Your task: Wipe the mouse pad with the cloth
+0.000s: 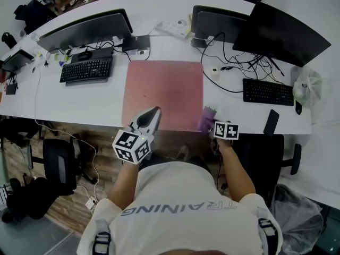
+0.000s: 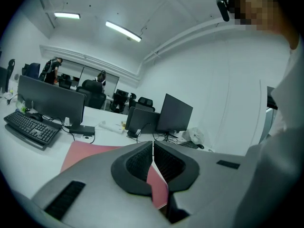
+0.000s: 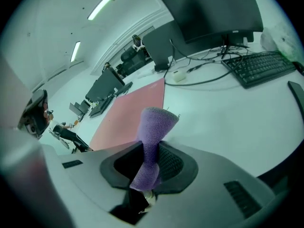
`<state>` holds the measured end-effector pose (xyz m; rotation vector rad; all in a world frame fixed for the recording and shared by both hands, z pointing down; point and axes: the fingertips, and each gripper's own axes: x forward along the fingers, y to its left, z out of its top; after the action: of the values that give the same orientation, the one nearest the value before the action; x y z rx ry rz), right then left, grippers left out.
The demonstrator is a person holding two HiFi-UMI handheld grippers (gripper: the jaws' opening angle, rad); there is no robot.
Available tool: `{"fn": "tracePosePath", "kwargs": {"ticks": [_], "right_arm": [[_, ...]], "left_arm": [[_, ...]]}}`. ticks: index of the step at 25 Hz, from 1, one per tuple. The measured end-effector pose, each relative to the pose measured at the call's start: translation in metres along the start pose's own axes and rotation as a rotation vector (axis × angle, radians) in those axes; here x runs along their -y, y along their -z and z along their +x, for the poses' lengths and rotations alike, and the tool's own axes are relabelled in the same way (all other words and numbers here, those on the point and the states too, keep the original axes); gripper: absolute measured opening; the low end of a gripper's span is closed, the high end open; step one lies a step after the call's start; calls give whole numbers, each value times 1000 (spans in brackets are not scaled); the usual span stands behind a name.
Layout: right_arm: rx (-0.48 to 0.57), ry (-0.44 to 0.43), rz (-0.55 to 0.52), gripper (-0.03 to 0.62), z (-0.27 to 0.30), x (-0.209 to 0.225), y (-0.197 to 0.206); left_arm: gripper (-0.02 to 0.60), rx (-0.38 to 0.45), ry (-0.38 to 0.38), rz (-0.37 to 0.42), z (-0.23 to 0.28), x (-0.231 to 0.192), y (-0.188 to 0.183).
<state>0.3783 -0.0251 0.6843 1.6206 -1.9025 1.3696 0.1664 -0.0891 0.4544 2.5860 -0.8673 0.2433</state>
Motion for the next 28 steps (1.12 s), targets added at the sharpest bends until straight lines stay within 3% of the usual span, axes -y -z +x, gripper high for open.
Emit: {"fn": "tracePosePath", "kwargs": {"ticks": [7,12,17,23,28], "right_arm": [[297,-8,-57,97,-55,-59,-75],[488,-79,-113,97,-95,-145,-133],[656,-97,-283,97,-130,-237,-182],[786,-82,-433,97,-151,-314,-211],[815,-52,-488,97,-149,-343,-212]], "left_arm": [[37,61,20,45,-18,-27,-37],[37,117,-19,94,-48,-67,-69],[37,195,-57,128,-86,-106,-107],[37,255,-71,182,-130,-131,-141],[37,264,-78,195,-144,-147,-149]]}}
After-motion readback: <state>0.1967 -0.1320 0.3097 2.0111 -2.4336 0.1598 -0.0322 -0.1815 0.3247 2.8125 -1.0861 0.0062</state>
